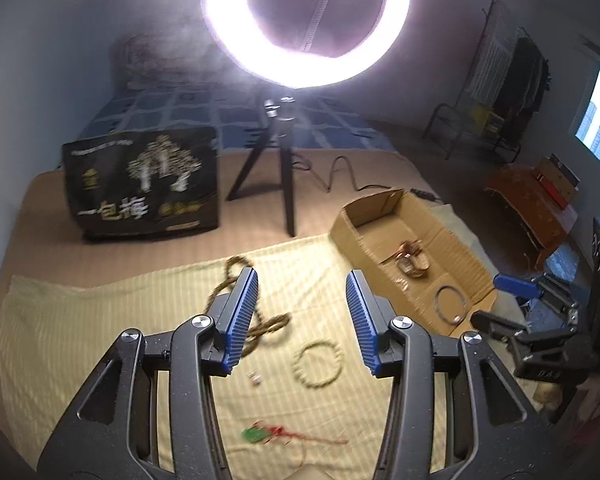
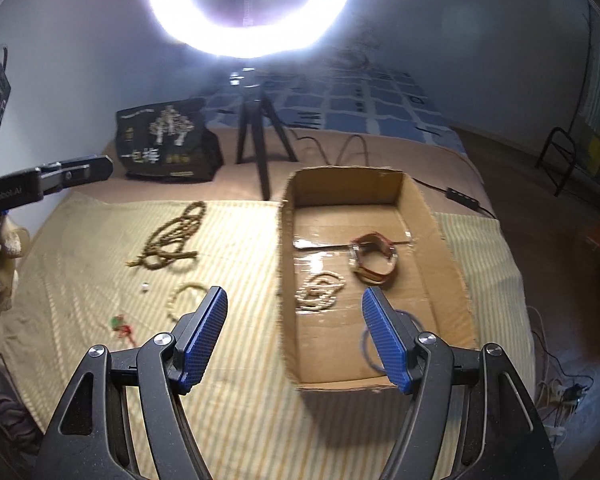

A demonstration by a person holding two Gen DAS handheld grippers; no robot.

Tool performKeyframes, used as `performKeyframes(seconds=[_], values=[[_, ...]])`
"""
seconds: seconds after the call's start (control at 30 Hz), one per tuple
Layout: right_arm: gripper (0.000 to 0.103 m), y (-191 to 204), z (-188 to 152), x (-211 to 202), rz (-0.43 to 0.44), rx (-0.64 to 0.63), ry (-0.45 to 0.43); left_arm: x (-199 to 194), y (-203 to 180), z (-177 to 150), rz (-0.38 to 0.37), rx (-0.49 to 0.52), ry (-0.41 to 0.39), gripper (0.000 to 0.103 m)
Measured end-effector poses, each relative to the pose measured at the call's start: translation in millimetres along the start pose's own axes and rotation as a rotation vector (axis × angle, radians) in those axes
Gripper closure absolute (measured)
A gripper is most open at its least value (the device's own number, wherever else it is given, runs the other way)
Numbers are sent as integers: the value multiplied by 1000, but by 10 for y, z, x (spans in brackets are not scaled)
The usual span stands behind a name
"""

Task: Organize jewelry
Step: 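Move both tools back toward the jade pendant and bead bracelet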

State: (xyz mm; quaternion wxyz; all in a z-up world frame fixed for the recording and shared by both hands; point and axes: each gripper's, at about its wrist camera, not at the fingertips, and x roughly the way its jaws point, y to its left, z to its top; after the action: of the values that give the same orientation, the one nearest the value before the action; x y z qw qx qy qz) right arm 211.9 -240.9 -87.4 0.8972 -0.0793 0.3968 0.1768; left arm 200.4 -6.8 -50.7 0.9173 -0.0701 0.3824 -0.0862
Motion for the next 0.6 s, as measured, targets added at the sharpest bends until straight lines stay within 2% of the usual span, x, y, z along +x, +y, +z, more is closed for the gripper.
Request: performKeyframes(seconds=[0.3,0.6], values=[[33,417,7,14,64,-74,15,-208,284,-266,23,-9,33,57],[33,633,-84,300,109,-81,81,-56,435,-703,13,41,138,57]])
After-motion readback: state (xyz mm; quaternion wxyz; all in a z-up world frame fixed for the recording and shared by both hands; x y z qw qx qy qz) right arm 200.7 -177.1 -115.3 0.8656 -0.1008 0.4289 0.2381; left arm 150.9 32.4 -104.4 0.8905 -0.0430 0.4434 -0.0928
